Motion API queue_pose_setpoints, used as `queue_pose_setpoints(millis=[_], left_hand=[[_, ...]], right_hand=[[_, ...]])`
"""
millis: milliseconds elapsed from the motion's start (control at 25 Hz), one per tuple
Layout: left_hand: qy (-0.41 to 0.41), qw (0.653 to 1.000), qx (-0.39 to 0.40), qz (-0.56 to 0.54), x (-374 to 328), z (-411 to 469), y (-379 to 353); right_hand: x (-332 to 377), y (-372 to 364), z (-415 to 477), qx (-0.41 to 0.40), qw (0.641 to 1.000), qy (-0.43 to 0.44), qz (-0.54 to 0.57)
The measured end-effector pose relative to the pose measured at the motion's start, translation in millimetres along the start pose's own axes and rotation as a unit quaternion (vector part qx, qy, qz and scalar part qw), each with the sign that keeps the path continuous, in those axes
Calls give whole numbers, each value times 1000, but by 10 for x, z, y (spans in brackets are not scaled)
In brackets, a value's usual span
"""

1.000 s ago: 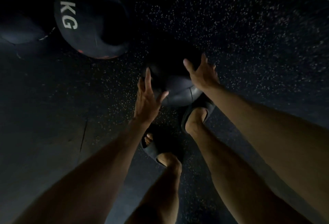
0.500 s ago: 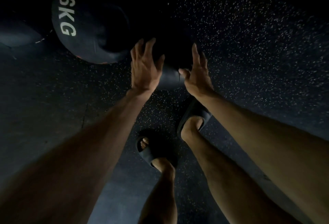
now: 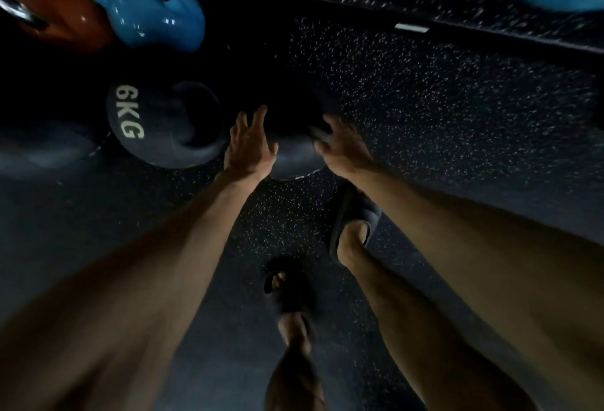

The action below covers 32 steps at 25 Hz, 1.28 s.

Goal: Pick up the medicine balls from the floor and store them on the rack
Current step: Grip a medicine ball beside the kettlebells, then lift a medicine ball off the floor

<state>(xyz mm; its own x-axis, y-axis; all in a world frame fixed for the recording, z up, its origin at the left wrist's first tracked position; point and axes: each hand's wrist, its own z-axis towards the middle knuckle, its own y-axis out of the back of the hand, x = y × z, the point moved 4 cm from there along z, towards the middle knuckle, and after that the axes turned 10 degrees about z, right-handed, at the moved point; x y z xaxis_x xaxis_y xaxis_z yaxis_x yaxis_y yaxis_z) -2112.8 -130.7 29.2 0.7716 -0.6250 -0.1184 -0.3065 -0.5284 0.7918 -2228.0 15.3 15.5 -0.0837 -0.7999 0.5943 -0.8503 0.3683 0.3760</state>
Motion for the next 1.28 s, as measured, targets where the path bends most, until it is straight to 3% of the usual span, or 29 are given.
queue_pose_setpoints(millis=[280,520,640,920,1160,1280], left_hand=[[-160,977,78,118,-661,-1244,1126],[-335,913,106,210,-1390,-3115,2000],[-403,865,132,269,-1557,-3912,2021],[-530,720,204,399,-1802,-5643,1432],[-615,583,200,492,-1635,-7064,601],[-638,535,191,519,-1406,-7836,107]], right_hand=[[450,651,-1888,-53,997,-42,-31],[460,919,-4294,-154,977,-133,70],[301,774,-5280,-183,960,-181,114],[-272,100,-7214,-316,874,-281,241],[-900,-865,-8480,-394,797,-328,319],[-1207,-1459,-9076,-415,769,-345,343]])
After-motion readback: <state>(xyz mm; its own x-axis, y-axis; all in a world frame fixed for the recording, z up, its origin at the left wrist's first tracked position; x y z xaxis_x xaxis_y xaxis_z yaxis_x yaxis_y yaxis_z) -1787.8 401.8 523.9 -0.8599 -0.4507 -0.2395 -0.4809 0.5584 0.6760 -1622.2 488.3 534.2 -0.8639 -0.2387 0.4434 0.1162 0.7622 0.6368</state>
